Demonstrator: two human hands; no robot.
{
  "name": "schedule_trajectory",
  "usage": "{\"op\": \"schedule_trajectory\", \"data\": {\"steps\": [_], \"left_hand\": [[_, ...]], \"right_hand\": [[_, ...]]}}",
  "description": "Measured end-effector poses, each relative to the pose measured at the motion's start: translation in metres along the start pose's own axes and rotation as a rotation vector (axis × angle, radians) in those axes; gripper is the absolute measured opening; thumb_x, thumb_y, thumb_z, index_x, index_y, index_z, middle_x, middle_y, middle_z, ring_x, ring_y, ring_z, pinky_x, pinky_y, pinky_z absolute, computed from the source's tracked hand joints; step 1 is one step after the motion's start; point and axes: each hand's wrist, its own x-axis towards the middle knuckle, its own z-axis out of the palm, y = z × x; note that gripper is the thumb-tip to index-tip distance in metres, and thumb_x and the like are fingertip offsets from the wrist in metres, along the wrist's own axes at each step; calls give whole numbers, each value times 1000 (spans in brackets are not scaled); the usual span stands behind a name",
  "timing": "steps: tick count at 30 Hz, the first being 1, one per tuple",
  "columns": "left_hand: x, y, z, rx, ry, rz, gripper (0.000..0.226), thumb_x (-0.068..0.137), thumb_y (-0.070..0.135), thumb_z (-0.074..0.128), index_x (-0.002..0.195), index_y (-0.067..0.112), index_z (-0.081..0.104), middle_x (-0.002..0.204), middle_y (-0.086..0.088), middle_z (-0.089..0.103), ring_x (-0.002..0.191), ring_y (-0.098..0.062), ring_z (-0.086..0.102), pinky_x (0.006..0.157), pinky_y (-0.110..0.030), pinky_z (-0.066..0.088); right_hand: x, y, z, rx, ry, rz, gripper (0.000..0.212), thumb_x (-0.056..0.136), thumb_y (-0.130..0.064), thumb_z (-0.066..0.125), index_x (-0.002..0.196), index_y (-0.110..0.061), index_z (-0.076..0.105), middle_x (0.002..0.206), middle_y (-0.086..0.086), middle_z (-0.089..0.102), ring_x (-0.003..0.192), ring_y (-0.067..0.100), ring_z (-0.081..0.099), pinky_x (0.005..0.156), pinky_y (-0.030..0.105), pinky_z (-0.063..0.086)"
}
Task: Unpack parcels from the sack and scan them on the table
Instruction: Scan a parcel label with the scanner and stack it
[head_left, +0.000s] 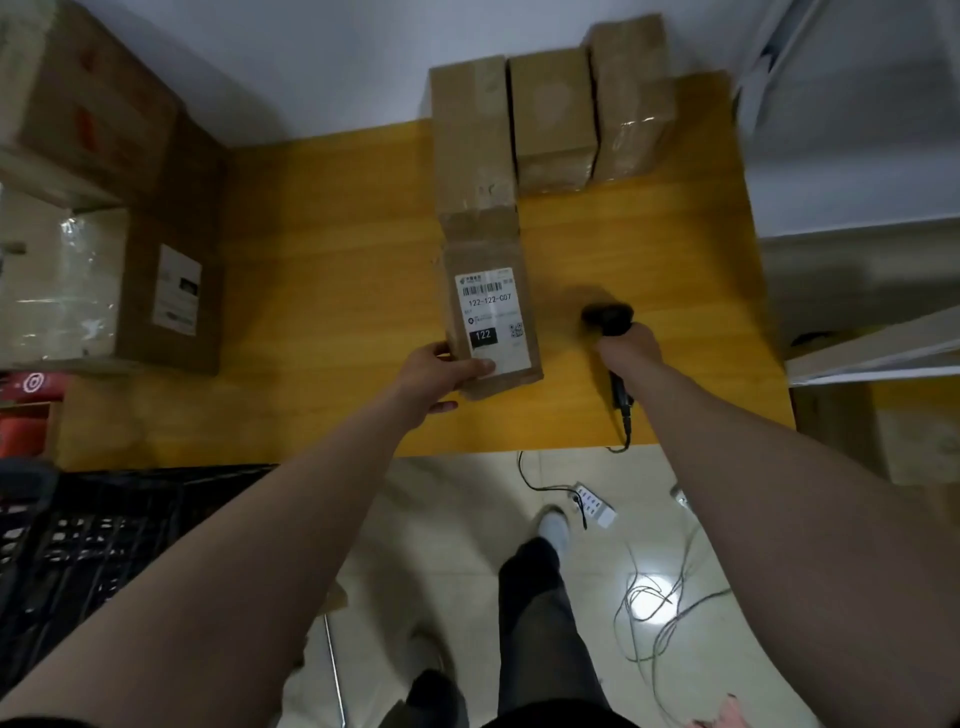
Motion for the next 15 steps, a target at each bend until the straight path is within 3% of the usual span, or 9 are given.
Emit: {"op": "schedule_trajectory", "data": {"steps": [3,5,7,8,10,12,14,15], "left_hand": [[-5,-4,0,-22,-4,10,65,80,35,88,137,23,60,123,4,71,107,-15,69,74,-35,56],[-13,-7,-3,-30,-9,20,62,80,35,88,135,23,61,121,5,72,106,-15,69,74,-35,56],[-24,-12,-8,-33,-12,33,59,80,36,88,132,24,62,118,5,73,105,-15,70,76,-36,56],[-31,-16,-12,-38,-12,39,58,80,36,87,131,25,62,117,5,73,104,-15,70,76,-36,57],[-46,-26,-21,-39,-29,52,53,82,38,85,128,24,63,117,3,73,105,-16,70,76,-36,57],[-62,-37,-33,-34,-75,77,44,85,41,82,123,25,65,118,3,73,105,-17,70,78,-37,59],[-83,-52,-47,-35,-117,113,38,87,41,81,119,27,67,117,4,74,104,-17,71,84,-39,60],[-95,-61,-55,-32,-133,137,38,86,41,81,119,28,67,116,5,74,104,-17,71,86,-40,61]], "right_hand": [[-4,6,7,27,-5,-10,41,95,-8,58,135,-10,48,98,8,57,79,24,55,58,35,42],[-13,5,10,47,31,5,54,95,-8,57,146,-10,41,126,15,58,106,32,57,77,41,50],[-31,1,11,-30,101,36,60,97,-14,57,152,-11,33,151,15,43,134,38,42,102,45,44],[-42,0,11,-68,131,53,59,98,-17,57,152,-11,33,156,14,37,140,39,33,105,45,39],[-68,0,12,-141,166,1,50,96,-20,56,144,-11,43,151,14,39,136,40,33,103,45,36],[-98,-6,15,-190,111,-177,29,96,-20,51,120,-9,63,121,15,60,112,35,52,97,42,39],[-140,-15,24,-131,-5,-347,32,100,-24,49,107,-3,72,95,17,70,84,28,59,85,41,47],[-165,-21,28,-79,-69,-405,34,100,-27,50,109,-3,72,98,18,72,80,26,60,76,38,47]]}}
